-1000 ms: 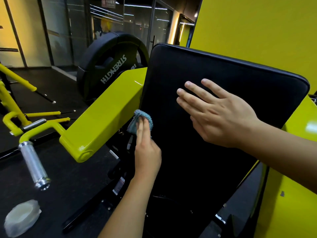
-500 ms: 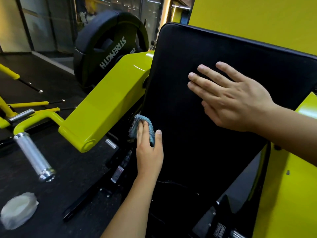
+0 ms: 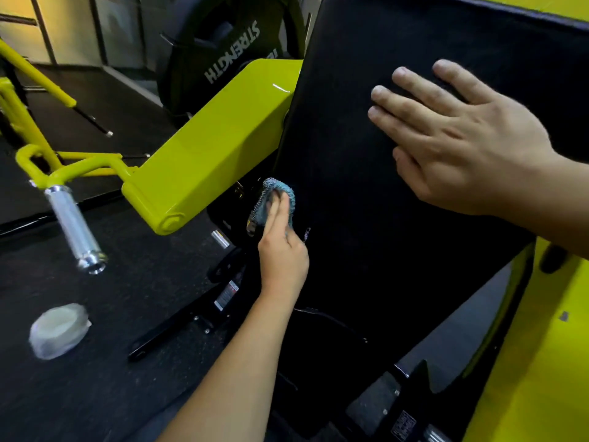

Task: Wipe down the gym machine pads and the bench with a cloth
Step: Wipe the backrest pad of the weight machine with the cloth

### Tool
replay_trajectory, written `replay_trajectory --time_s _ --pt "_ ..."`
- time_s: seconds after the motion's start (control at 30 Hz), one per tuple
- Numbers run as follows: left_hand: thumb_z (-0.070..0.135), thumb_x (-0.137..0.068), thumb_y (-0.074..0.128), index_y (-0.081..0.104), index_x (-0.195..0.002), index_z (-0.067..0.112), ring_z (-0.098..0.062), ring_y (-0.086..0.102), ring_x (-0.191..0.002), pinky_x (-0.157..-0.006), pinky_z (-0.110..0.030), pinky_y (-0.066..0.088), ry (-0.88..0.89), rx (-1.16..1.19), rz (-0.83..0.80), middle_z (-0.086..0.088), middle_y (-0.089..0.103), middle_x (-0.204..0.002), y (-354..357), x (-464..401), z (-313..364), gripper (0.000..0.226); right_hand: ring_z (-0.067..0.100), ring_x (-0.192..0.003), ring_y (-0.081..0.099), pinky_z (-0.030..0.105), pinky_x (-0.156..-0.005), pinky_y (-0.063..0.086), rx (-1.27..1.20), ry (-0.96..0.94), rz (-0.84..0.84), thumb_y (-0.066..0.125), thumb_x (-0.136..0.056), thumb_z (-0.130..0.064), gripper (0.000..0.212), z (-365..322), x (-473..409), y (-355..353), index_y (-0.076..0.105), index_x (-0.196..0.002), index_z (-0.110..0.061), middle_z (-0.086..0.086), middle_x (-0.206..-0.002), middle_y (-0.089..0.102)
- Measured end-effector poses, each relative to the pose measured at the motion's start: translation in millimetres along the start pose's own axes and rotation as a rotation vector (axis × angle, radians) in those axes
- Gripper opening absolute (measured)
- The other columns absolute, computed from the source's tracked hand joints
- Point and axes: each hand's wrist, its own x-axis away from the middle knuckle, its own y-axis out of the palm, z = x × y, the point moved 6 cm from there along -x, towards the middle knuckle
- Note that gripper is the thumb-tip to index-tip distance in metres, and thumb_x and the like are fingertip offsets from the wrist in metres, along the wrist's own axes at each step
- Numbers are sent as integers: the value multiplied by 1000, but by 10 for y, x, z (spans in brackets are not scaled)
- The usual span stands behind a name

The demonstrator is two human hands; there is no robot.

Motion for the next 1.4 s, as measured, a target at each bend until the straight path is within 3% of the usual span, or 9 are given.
replay_trajectory --time_s 0.13,0.3,0.53,0.77,0.87,1.0,1.13,1.23,1.4 --pt "-13 -100 41 45 -156 25 24 22 -140 -116 -7 25 18 -5 9 17 32 -161 219 512 25 67 30 -158 16 54 -128 9 6 -3 32 14 -104 -41 68 -19 4 13 31 -160 -8 10 -169 24" --pt "-21 -90 36 28 -160 31 2 12 -156 -125 -17 14 52 2 -132 21 18 -166 784 1612 144 88 28 -158 18 55 -128 7 36 -37 14 12 -102 -43 70 -102 -23 57 32 -160 -10 9 -169 25" --pt "-24 -84 37 2 -159 38 5 -10 -154 -124 -15 -2 60 -163 -205 28 -8 -166 839 1636 81 103 26 -159 13 56 -127 6 55 -200 -39 2 -100 -43 74 -363 -30 191 29 -161 -12 6 -170 22" --pt "-19 -91 36 25 -163 15 -12 12 -158 -122 -9 10 -27 -94 48 -1 16 -172 521 832 75 80 24 -160 4 55 -128 2 82 -201 -53 -5 -99 -45 75 -365 -40 224 19 -164 -16 4 -171 12" --pt "-12 -99 36 32 -161 17 -8 17 -156 -113 1 9 -88 -87 56 5 21 -171 291 401 -20 69 25 -160 5 55 -128 3 79 -200 -49 -5 -99 -45 75 -369 -40 217 20 -164 -16 4 -171 13" --pt "-10 -102 36 27 -163 22 -6 15 -156 -125 -19 16 -62 -101 35 11 18 -171 210 272 -54 70 25 -160 8 56 -128 4 79 -192 -44 -2 -99 -44 75 -362 -48 217 23 -163 -16 5 -171 16" --pt "-14 -97 39 37 -159 16 -2 22 -151 -118 -5 16 -57 -78 116 3 29 -168 293 521 7 69 24 -160 5 55 -128 2 78 -195 -57 -3 -99 -44 74 -389 -47 211 21 -164 -17 3 -171 14" --pt "-21 -87 38 38 -158 16 0 21 -153 -125 -20 19 49 -79 -12 1 31 -167 553 1098 116 80 24 -160 6 55 -128 2 89 -199 -43 -2 -99 -44 74 -380 -25 231 22 -163 -16 3 -171 15" --pt "-23 -82 36 15 -162 29 -1 -2 -157 -127 -21 1 120 -127 -194 14 5 -171 876 1801 124 97 26 -159 12 56 -127 4 72 -194 -17 4 -101 -43 72 -392 -43 194 30 -161 -13 5 -169 22"
